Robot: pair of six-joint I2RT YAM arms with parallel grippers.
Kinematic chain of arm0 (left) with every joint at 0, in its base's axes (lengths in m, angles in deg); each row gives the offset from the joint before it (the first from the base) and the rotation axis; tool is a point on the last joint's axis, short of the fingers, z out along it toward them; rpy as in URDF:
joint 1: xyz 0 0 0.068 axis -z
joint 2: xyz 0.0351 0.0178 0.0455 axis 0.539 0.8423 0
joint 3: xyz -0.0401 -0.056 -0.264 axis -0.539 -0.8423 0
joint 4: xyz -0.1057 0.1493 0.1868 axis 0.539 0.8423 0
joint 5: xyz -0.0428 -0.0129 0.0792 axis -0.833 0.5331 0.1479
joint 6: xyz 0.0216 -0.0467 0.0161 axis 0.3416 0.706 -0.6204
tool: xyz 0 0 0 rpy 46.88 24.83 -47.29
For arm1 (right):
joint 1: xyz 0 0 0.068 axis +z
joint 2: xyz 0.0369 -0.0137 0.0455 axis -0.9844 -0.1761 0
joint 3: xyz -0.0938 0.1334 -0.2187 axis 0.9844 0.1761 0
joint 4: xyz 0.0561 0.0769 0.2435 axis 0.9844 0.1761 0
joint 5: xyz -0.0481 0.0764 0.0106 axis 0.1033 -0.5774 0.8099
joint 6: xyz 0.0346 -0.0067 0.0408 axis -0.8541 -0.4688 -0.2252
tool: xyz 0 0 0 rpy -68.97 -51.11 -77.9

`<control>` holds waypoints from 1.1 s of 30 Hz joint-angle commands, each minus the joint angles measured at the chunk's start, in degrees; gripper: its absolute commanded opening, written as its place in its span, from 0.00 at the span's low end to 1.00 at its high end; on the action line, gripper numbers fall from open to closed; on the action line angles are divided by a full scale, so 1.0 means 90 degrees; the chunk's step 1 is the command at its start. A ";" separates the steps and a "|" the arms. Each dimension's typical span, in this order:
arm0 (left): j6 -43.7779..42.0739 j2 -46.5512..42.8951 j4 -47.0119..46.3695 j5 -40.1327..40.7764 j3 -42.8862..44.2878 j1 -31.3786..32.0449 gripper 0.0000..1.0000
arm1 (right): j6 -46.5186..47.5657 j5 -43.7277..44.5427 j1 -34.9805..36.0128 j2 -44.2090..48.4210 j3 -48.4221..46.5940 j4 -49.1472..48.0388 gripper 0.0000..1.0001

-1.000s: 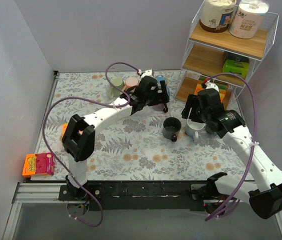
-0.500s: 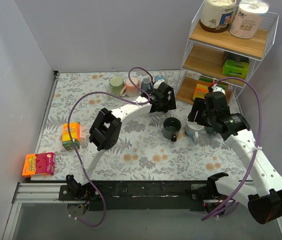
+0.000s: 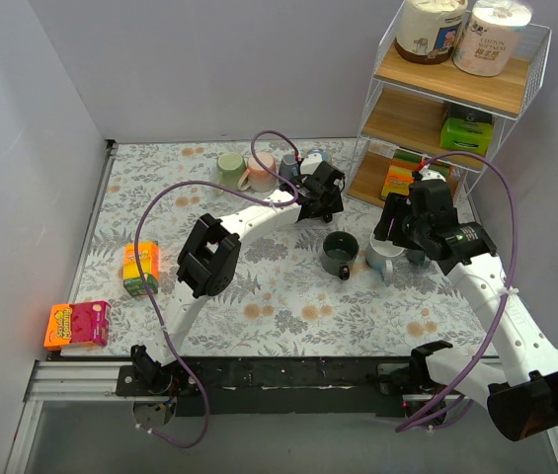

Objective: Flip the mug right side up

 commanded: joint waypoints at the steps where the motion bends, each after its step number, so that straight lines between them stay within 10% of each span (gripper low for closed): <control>1: 0.0138 -0.0052 -0.0007 0.0330 0.0181 0.0060 0.67 | 0.0159 -0.0143 -0.0073 0.0039 0.0074 -0.0135 0.68; 27: 0.0460 -0.0550 0.0061 0.1024 -0.0668 0.0128 0.13 | 0.0247 -0.0515 -0.0229 0.0186 0.0387 -0.0350 0.66; 33: 0.0119 -0.0472 0.0032 0.1248 -0.0464 0.0148 0.30 | 0.0256 -0.0574 -0.0239 0.0157 0.0426 -0.0379 0.66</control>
